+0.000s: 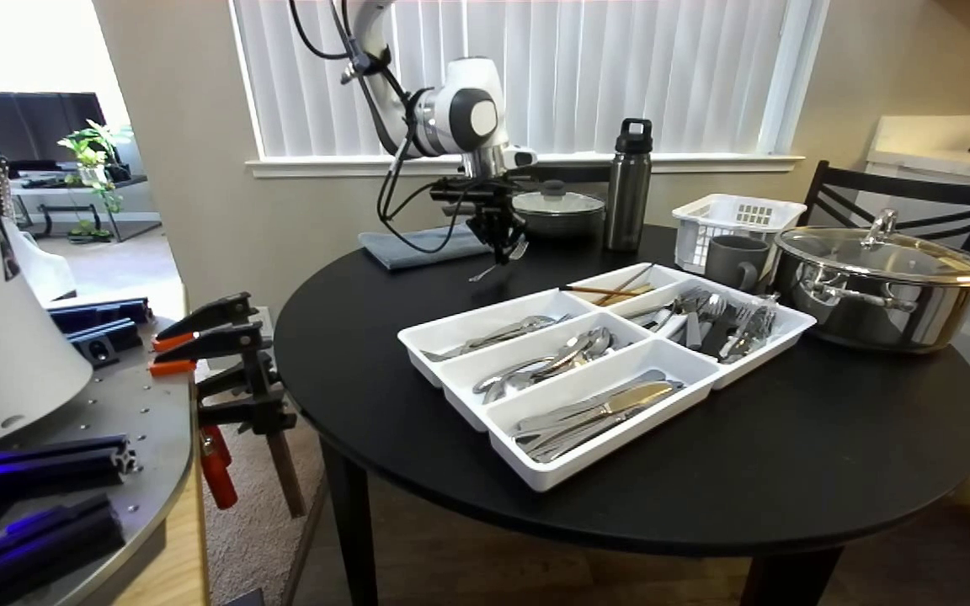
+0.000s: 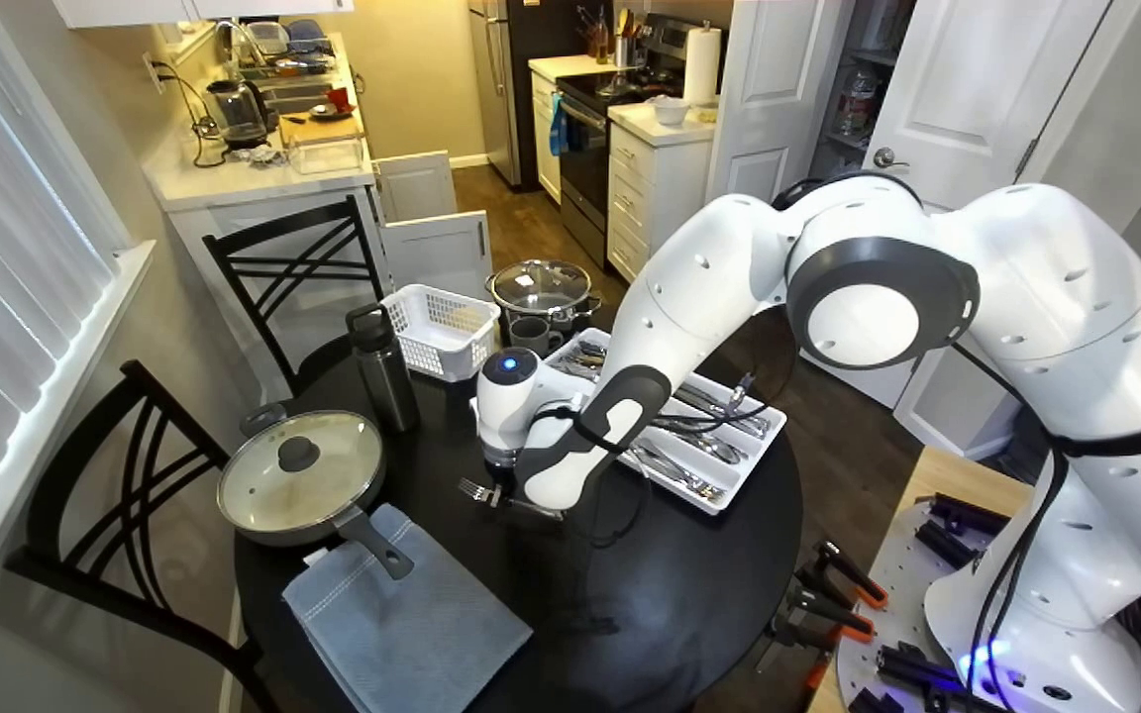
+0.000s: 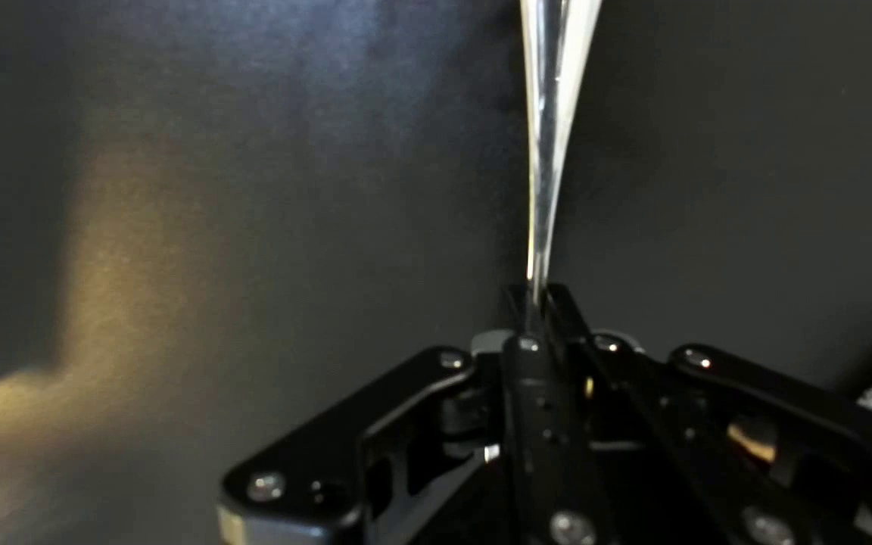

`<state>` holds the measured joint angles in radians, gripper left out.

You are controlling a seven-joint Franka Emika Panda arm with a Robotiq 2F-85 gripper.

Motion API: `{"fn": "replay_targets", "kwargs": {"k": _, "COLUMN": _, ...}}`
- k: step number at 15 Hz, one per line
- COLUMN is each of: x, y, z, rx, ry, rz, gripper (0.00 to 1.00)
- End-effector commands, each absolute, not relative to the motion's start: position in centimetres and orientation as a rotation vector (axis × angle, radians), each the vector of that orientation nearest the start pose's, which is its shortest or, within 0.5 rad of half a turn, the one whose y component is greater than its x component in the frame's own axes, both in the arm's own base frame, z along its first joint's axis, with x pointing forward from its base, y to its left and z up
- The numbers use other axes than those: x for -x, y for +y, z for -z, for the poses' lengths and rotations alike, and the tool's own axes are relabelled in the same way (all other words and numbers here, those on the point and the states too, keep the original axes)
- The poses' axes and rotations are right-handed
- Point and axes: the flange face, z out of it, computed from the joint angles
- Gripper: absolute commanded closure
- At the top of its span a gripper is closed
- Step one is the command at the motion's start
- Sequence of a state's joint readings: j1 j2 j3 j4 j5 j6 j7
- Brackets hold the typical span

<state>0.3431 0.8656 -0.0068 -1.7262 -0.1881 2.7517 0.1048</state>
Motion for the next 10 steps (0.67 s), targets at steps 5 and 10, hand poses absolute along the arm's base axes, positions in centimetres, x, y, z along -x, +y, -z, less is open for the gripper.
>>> {"fn": "replay_targets", "kwargs": {"k": 5, "x": -61.4, "y": 15.6, "z": -22.9, "rx": 3.128, "ry": -0.49, "rz": 0.425, "gripper": 0.99}}
{"fn": "replay_targets", "kwargs": {"k": 10, "x": -55.5, "y": 9.1, "z": -25.2, "rx": 3.168, "ry": -0.333, "rz": 0.345, "gripper": 0.99}}
